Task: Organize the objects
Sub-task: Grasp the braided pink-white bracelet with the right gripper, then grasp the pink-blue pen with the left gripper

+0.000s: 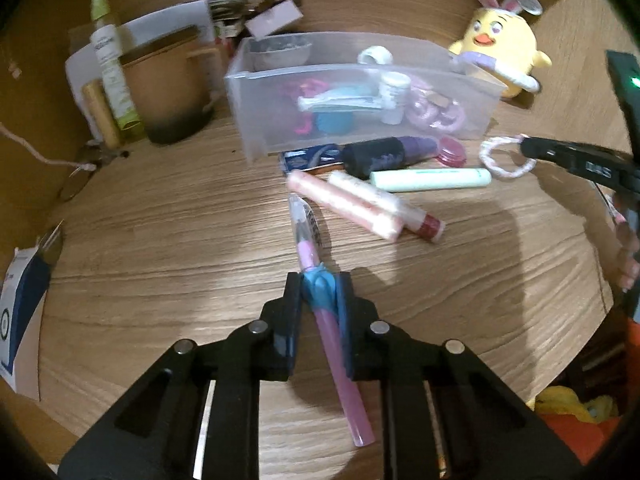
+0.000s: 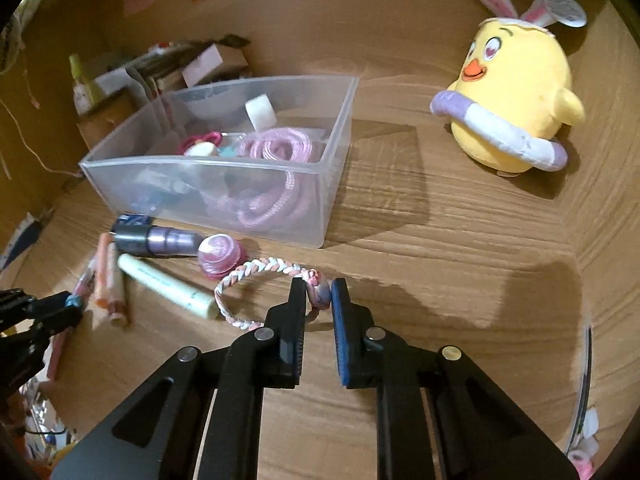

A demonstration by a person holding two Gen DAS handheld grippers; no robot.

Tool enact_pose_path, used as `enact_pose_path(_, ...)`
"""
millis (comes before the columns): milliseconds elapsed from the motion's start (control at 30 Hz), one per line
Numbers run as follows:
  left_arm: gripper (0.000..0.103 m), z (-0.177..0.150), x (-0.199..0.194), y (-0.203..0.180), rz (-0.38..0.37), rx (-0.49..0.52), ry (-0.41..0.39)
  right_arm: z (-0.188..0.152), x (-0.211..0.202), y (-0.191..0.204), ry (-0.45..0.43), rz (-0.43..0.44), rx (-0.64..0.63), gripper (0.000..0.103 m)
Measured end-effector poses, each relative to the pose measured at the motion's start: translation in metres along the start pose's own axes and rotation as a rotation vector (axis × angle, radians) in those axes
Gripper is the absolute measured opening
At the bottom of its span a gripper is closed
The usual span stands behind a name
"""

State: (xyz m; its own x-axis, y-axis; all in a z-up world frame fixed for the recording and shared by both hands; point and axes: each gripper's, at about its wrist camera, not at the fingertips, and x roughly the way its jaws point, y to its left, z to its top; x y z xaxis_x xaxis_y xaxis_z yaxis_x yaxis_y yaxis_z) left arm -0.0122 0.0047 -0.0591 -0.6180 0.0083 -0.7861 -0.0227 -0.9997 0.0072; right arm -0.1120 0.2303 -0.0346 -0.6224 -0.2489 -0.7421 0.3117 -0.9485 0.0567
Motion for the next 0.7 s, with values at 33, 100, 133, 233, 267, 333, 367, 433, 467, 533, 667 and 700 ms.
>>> enact_pose_path(33, 0.016, 0.0, -0.002, 0.003, 0.005, -0.01, -0.01, -0.001, -0.004, 0.0, -0.009, 0.003, 0.003, 0.012)
enact_pose_path(100, 0.016, 0.003, -0.008, 0.009, -0.005, -0.032, -0.033, -0.001, -0.013, 0.0, -0.026, 0.01, 0.01, 0.012)
enact_pose_path(133, 0.016, 0.005, -0.011, 0.013, -0.012, -0.05, -0.039, -0.001, -0.017, -0.001, -0.033, 0.014, 0.014, 0.012)
enact_pose_path(233, 0.016, 0.017, -0.014, 0.02, -0.045, -0.082, -0.044, 0.001, -0.028, 0.0, -0.06, 0.032, 0.023, 0.012)
enact_pose_path(267, 0.016, 0.021, -0.017, 0.021, -0.055, -0.085, -0.052, 0.002, -0.032, 0.001, -0.07, 0.031, 0.021, 0.012)
enact_pose_path(333, 0.016, 0.028, -0.023, 0.023, -0.07, -0.09, -0.076, 0.005, -0.042, 0.003, -0.104, 0.025, 0.022, 0.012)
enact_pose_path(367, 0.016, 0.031, -0.027, 0.023, -0.075, -0.088, -0.09, 0.007, -0.046, 0.004, -0.116, 0.025, 0.028, 0.012)
enact_pose_path(433, 0.016, 0.039, -0.036, 0.022, -0.082, -0.078, -0.124, 0.011, -0.054, 0.004, -0.142, 0.036, 0.037, 0.012)
enact_pose_path(467, 0.016, 0.043, -0.04, 0.021, -0.088, -0.073, -0.139, 0.014, -0.058, 0.005, -0.155, 0.033, 0.039, 0.012)
enact_pose_path(533, 0.016, 0.053, -0.046, 0.021, -0.11, -0.07, -0.163, 0.019, -0.064, 0.006, -0.177, 0.033, 0.039, 0.012)
enact_pose_path(667, 0.016, 0.075, -0.05, 0.022, -0.135, -0.061, -0.215, 0.032, -0.069, 0.009, -0.218, 0.026, 0.035, 0.012)
enact_pose_path(700, 0.016, 0.081, -0.049, 0.021, -0.13, -0.049, -0.227, 0.037, -0.069, 0.011, -0.232, 0.019, 0.031, 0.012)
